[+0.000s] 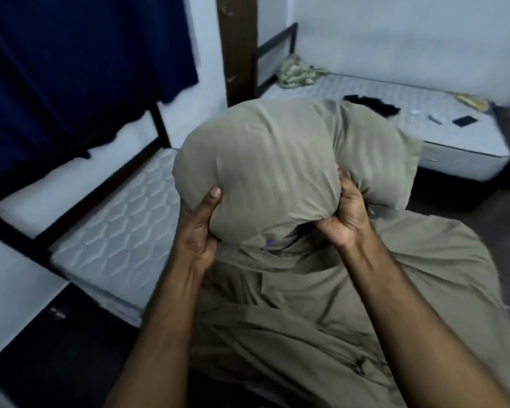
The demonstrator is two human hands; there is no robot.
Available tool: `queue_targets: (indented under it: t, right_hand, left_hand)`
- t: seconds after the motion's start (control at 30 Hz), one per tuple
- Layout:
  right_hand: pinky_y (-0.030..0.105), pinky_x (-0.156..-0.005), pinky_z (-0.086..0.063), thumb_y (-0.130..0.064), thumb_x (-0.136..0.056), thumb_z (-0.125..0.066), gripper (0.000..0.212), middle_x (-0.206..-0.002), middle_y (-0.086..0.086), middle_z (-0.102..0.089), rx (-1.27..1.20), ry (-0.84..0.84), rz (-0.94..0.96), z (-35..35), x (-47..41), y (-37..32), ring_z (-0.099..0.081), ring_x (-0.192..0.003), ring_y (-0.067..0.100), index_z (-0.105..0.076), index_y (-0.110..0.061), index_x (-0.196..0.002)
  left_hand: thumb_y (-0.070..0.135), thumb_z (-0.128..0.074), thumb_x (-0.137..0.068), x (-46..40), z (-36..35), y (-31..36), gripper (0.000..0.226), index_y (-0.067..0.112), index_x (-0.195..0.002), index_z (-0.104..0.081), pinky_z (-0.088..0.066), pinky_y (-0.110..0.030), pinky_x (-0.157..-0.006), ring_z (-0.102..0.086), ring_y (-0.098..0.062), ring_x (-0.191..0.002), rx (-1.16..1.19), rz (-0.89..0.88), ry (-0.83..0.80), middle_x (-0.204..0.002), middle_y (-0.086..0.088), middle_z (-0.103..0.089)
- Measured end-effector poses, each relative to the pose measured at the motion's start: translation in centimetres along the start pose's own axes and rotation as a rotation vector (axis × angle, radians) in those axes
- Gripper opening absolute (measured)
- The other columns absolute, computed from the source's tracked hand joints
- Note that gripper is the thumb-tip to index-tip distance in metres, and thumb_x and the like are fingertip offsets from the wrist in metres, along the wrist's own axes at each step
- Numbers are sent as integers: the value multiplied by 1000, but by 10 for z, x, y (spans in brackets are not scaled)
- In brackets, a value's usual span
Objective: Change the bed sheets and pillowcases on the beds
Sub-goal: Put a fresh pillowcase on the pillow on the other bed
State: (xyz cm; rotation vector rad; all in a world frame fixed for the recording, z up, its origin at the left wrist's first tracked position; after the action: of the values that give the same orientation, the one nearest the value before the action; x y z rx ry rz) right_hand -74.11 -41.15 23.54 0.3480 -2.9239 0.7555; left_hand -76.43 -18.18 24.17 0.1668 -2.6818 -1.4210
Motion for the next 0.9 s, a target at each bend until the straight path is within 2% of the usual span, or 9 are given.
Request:
queue_targets:
  t: [0.13, 0.23, 0.4, 0.5, 0.57, 0.63, 0.7, 0.83, 0.9]
  right_hand:
    - [42, -110, -45, -22, -88, -66, 71, -135, 10, -57, 19, -101, -77, -62, -49, 85, -43, -141, 22, -38, -10, -152]
    - [42, -108, -47, -19, -71, -85, 78, -128, 12, -64, 21, -103, -152, -87, -79, 142, -55, -129, 23, -53, -7, -141]
    - [40, -101, -53, -20, -60, -93, 69, -116, 11, -71, 42, -111, -274, -104, -120, 223, -66, -112, 23, -65, -8, -123]
    - [40, -105, -50, -21, -62, -91, 76, -121, 11, -67, 79, -91, -329, -107, -144, 261, -64, -114, 22, -60, -8, -130]
    - [40, -103, -51, -22, -64, -91, 81, -123, 11, -65, 102, -95, -361, -112, -159, 282, -64, -114, 22, -56, -10, -136]
    - [38, -92, -57, -22, -64, -90, 70, -114, 10, -71, 111, -93, -400, -118, -175, 300, -69, -106, 22, -62, -8, -126]
    - [36, -85, -59, -21, -74, -80, 48, -106, 10, -74, 105, -78, -422, -127, -191, 313, -71, -100, 21, -66, -6, -118]
    - [35, -86, -59, -21, -93, -55, 35, -109, 10, -73, 125, -98, -452, -148, -239, 325, -70, -102, 21, -62, -6, -124]
    - [34, -85, -59, -22, -94, -54, 32, -107, 9, -73, 139, -120, -454, -159, -265, 322, -71, -100, 21, -63, -7, -121]
  left_hand:
    - [16, -69, -84, -21, 84, 56, 66, 20, -147, -49, -51, -45, -105, -61, -22, -127, -27, -20, 80, -138, -3, -64]
    - [17, -76, -82, -35, 144, 87, 69, 21, -146, -50, -57, -40, -95, -63, -22, -124, -26, -29, 166, -135, -3, -66]
    - [14, -68, -84, -42, 222, 106, 62, 21, -144, -53, -59, -35, -87, -65, -19, -120, 19, -38, 289, -133, -1, -67]
    - [15, -65, -86, -47, 256, 114, 58, 20, -143, -53, -57, -38, -93, -65, -19, -120, 10, -30, 326, -133, 0, -67]
    - [15, -64, -88, -52, 275, 118, 57, 20, -143, -53, -58, -36, -90, -66, -18, -119, 1, -28, 358, -132, 0, -68]
    - [17, -66, -86, -60, 293, 124, 58, 21, -142, -54, -60, -36, -85, -67, -18, -117, 7, -28, 395, -130, 0, -69]
    - [22, -73, -80, -71, 310, 128, 64, 23, -142, -55, -61, -38, -81, -67, -20, -117, 3, -25, 434, -130, 0, -69]
    - [31, -91, -68, -109, 326, 151, 85, 19, -143, -54, -60, -36, -81, -65, -21, -120, -10, -93, 469, -132, -3, -67]
    - [24, -80, -82, -133, 322, 162, 68, 19, -145, -53, -59, -35, -84, -63, -22, -124, -36, -120, 452, -135, -3, -66]
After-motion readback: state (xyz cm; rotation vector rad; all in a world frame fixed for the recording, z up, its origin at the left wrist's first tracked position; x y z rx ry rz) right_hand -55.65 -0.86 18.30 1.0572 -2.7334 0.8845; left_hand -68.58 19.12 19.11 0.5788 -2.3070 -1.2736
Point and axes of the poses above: each hand's wrist, its own x-axis away from the middle knuckle, its own z-axis out of the back of the hand, y = z × x, the point moved 10 cm from there along -x, towards the middle knuckle
